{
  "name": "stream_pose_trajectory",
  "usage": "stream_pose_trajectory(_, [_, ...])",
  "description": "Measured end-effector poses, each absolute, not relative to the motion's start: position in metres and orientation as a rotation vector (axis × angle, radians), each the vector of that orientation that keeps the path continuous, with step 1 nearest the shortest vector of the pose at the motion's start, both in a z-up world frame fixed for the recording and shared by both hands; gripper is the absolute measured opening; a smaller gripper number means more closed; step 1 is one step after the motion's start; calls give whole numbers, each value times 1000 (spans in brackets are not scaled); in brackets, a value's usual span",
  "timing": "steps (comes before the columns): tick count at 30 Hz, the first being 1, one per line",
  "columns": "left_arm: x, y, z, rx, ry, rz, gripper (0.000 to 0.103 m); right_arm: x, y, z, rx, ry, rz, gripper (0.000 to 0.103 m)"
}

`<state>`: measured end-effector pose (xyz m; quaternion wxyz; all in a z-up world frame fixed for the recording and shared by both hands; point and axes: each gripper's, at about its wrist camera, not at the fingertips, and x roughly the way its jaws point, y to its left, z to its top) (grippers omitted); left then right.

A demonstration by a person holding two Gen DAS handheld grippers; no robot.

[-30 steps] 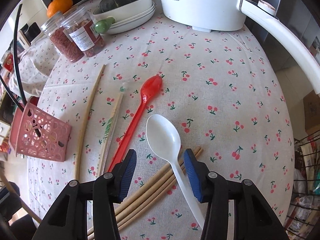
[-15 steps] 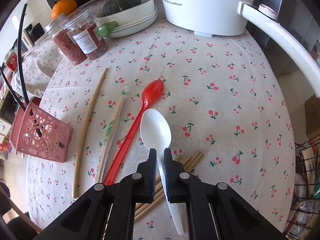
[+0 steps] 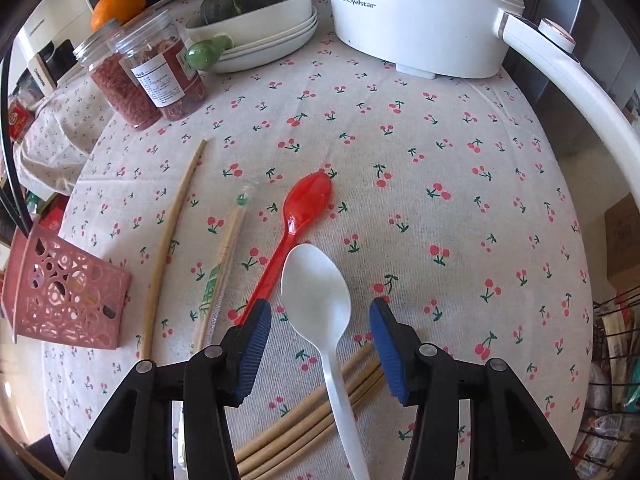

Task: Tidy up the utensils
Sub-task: 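Lift the wooden chopstick with the left tool while the right tool grasps the white spoon, then carry the chopstick and white spoon over the pink caddy with both tools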

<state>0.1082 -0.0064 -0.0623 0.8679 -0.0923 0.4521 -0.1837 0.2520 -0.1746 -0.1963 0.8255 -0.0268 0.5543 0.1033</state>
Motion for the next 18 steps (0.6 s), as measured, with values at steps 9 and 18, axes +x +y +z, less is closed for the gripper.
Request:
stream_pose_trajectory(9, [103,7,-39,-233,837,-381,8,233,-181,-163,3,1029,224,35])
stream_pose_trajectory(18, [95,39,3,-262,499,-272,8,186,-179,-85,118,741,303,35])
